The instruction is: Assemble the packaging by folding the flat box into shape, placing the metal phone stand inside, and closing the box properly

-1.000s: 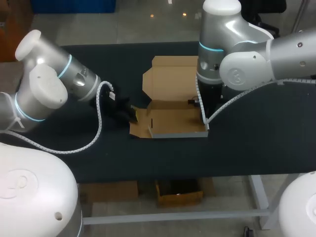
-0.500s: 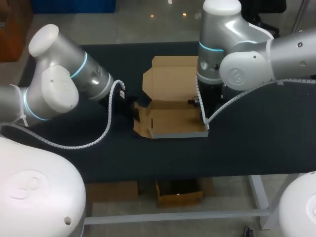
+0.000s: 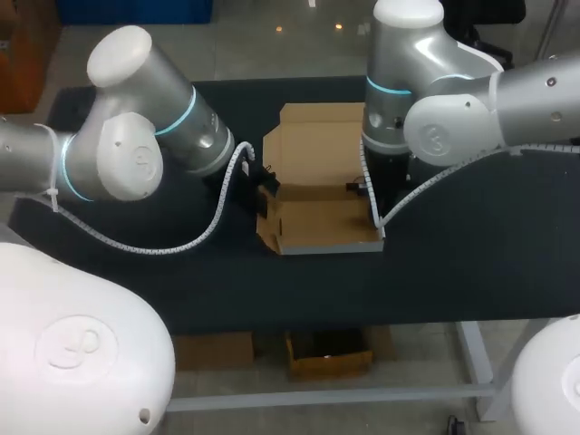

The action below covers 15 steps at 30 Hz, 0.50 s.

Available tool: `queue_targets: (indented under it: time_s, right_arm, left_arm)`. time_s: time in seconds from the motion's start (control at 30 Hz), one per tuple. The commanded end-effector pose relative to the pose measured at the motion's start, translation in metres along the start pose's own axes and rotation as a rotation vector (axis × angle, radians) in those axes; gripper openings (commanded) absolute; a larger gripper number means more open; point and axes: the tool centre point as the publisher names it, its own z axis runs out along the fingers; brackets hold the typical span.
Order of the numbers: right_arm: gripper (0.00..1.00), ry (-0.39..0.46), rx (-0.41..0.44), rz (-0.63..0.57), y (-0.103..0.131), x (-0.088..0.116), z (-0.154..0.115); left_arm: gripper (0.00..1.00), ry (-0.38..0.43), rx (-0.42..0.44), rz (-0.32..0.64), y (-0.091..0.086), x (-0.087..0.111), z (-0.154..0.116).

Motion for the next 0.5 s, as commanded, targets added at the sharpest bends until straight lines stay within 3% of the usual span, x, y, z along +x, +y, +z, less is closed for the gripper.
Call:
queue_targets:
  time_s: [0.03, 0.23, 0.33, 0.5]
  right_arm:
    - [0.0, 0.001, 0.004, -0.001, 0.001, 0.002, 0.0]
    - [0.0, 0.001, 0.004, -0.001, 0.001, 0.002, 0.0]
    - [0.0, 0.001, 0.004, -0.001, 0.001, 0.002, 0.0]
    - [0.0, 0.001, 0.004, -0.001, 0.001, 0.002, 0.0]
  left_arm:
    - [0.0, -0.2, 0.005, 0.002, -0.003, 0.013, 0.006]
    - [0.0, -0.255, 0.004, -0.004, -0.005, 0.02, 0.004]
    - [0.13, -0.263, -0.001, -0.003, -0.005, 0.022, 0.001]
    - [0.23, -0.255, -0.005, -0.002, -0.004, 0.02, -0.006]
